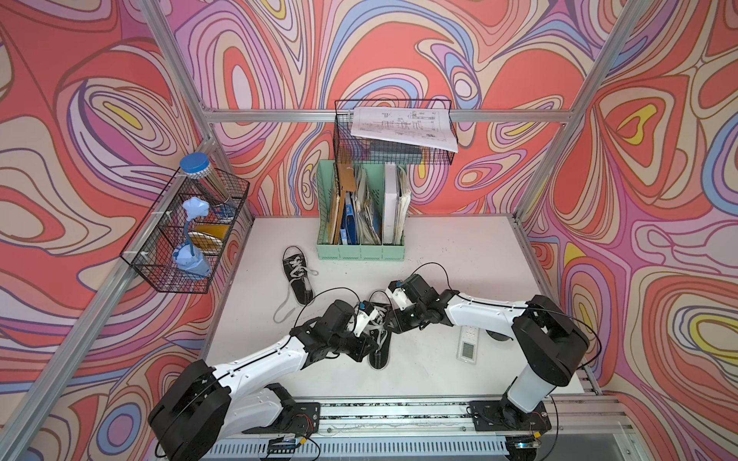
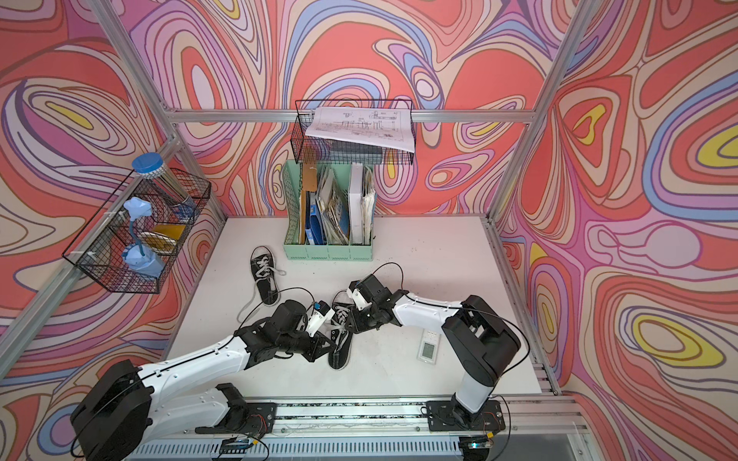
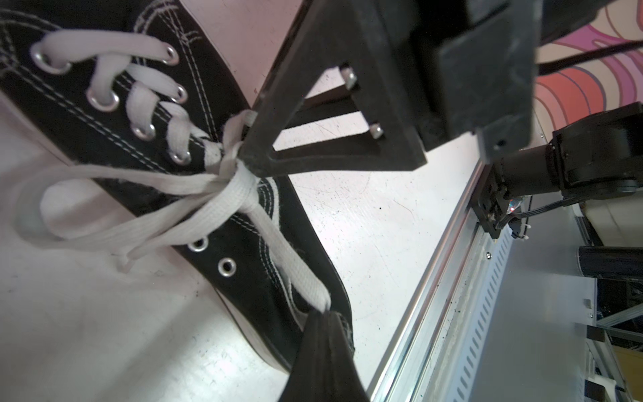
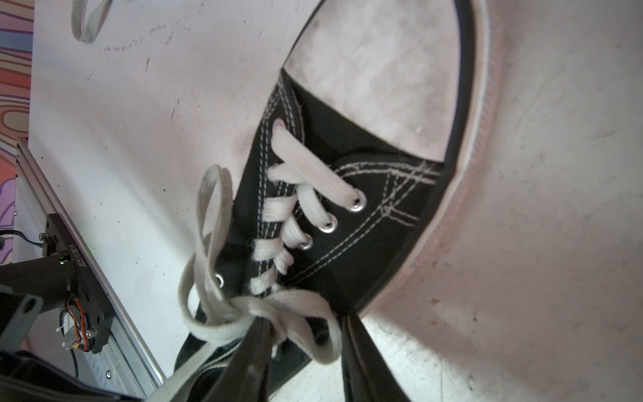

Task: Tie the shoes
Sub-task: Tie the shoelace on the shoe.

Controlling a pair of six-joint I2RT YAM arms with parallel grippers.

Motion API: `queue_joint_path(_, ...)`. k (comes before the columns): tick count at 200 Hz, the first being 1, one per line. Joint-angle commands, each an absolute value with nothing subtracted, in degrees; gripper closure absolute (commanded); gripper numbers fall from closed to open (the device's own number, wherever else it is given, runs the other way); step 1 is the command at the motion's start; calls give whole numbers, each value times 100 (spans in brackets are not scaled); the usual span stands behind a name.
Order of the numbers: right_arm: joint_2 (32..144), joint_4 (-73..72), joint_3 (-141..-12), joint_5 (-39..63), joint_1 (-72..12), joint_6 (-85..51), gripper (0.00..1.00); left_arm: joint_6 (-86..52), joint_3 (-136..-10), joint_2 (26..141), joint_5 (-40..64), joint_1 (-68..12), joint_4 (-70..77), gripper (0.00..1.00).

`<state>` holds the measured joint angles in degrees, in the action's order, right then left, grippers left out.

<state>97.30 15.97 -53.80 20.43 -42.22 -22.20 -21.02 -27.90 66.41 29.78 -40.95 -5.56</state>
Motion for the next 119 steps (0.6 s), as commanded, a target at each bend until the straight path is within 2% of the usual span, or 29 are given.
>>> queue_joint_path(1,9843,1573,-5495,1890,-4263,-2267,66,-2130,-2810,6463,3353,-4113,-537,100)
queue_joint_path(119,9914,1652,-5582,1837,-4263,-2231,66,-2316,-2674,6299,3941,-4113,3,100)
